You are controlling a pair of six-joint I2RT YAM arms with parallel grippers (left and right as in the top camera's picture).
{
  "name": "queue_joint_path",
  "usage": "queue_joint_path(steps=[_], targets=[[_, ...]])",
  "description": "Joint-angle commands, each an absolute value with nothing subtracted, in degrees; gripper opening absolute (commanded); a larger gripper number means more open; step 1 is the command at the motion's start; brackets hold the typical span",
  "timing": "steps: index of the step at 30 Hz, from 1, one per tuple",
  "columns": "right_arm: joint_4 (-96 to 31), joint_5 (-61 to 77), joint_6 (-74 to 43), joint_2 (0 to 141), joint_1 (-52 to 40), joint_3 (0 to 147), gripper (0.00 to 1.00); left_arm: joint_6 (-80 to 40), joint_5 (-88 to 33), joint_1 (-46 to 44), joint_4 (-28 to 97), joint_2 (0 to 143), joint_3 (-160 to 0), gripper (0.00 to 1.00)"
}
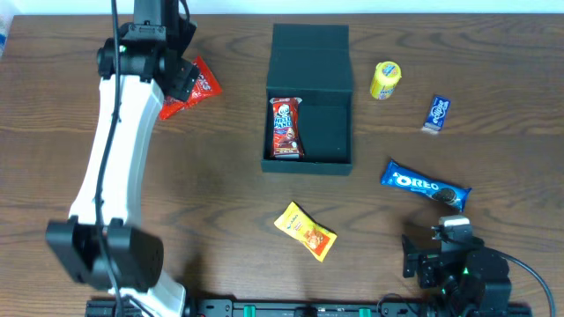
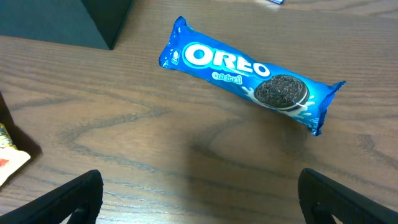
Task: Pack container
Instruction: 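Move the left gripper to the red Hacks candy bag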
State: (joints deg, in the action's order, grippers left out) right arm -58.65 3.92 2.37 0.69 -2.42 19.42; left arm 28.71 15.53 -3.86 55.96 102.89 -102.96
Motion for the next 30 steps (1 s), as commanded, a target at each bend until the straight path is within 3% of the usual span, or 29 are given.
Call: queue_joint_path(steps=[1,7,14,22,30], targets=[[-58.9,4.1,3.1,0.3,-2.0,19.1,0.99,31.1,8.2,-1.7,56.4,108.2,-103.0,0.95],[-58.9,4.1,3.1,0.3,-2.0,19.1,0.99,32.9,6.3,2.9,51.7,116.2,-103.0,0.95],[-58.9,4.1,3.1,0.3,-2.0,19.1,0.99,34.6,-5.0,7.6,47.1,120.8,-103.5,0.95],[-58.9,4.1,3.1,0.3,-2.0,19.1,0.99,35.9,-12.8,8.3,43.7,124.0,-104.4,0.95],[-58.9,4.1,3.1,0.3,-2.0,19.1,0.99,30.3,-11.6,8.0,36.4,126.8,-105.3,0.95]])
